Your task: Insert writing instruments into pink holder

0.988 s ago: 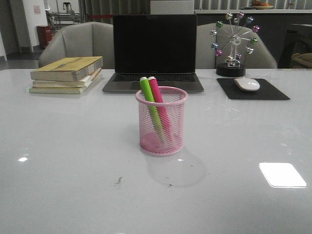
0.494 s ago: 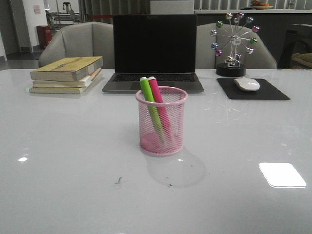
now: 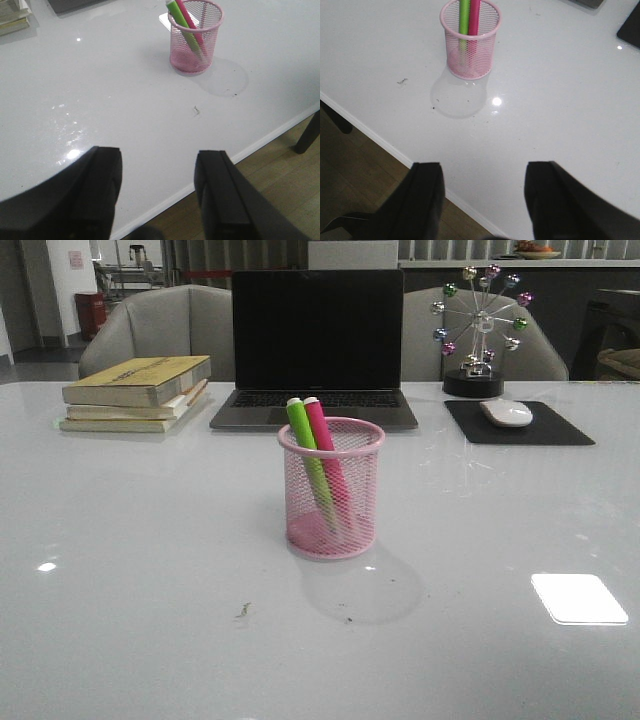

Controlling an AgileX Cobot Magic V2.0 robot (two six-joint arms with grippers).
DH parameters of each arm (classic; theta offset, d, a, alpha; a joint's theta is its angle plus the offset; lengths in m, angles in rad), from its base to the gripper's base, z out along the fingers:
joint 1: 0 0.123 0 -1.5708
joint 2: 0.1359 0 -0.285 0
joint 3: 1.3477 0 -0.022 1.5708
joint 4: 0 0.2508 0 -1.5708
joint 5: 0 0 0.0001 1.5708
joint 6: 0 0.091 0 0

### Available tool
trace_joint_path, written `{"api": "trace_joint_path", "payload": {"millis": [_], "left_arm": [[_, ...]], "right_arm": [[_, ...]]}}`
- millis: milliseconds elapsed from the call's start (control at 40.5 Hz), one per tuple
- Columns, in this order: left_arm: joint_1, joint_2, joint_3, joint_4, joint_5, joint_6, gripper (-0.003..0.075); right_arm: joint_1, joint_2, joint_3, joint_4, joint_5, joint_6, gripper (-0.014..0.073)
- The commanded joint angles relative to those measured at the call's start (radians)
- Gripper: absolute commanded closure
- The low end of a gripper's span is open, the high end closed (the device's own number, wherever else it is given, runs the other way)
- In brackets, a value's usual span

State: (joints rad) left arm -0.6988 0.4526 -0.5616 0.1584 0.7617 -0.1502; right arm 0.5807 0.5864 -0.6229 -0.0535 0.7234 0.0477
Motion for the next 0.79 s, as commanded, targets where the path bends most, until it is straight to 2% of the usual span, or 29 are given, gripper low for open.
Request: {"api": "trace_joint_path", "payload": {"millis": [0,74,148,222,247,766], "left_arm": [[0.001,0.003,-0.026,0.011,-0.056,-0.012,0.0372],[0.001,0.003,-0.026,0.011,-0.056,-0.012,0.0437],[0.001,0.003,-0.026,0.011,-0.056,-0.012,0.0534],[0.001,0.003,-0.026,0.011,-0.056,-0.012,0.0611],[0.001,0.003,-0.026,0.009,-0.056,-0.012,0.0635],[0.001,0.002,-0.023,0.011,-0.061,-0.012,0.0629]], "right_arm": [[-0.003,0.000,-0.026,-0.010,-0.066,-0.005,0.0230],[-0.003,0.000,-0.026,-0.010,-0.065,-0.005,0.0345],[-0.003,0.000,-0.026,-0.010,-0.064,-0.005,0.0475],[-0.003,0.000,-0.026,-0.010,-0.064,-0.005,0.0546],[-0.003,0.000,-0.026,-0.010,-0.063,-0.005,0.0536],[-0.003,0.000,-0.026,-0.010,-0.057,-0.005,0.0538]]}}
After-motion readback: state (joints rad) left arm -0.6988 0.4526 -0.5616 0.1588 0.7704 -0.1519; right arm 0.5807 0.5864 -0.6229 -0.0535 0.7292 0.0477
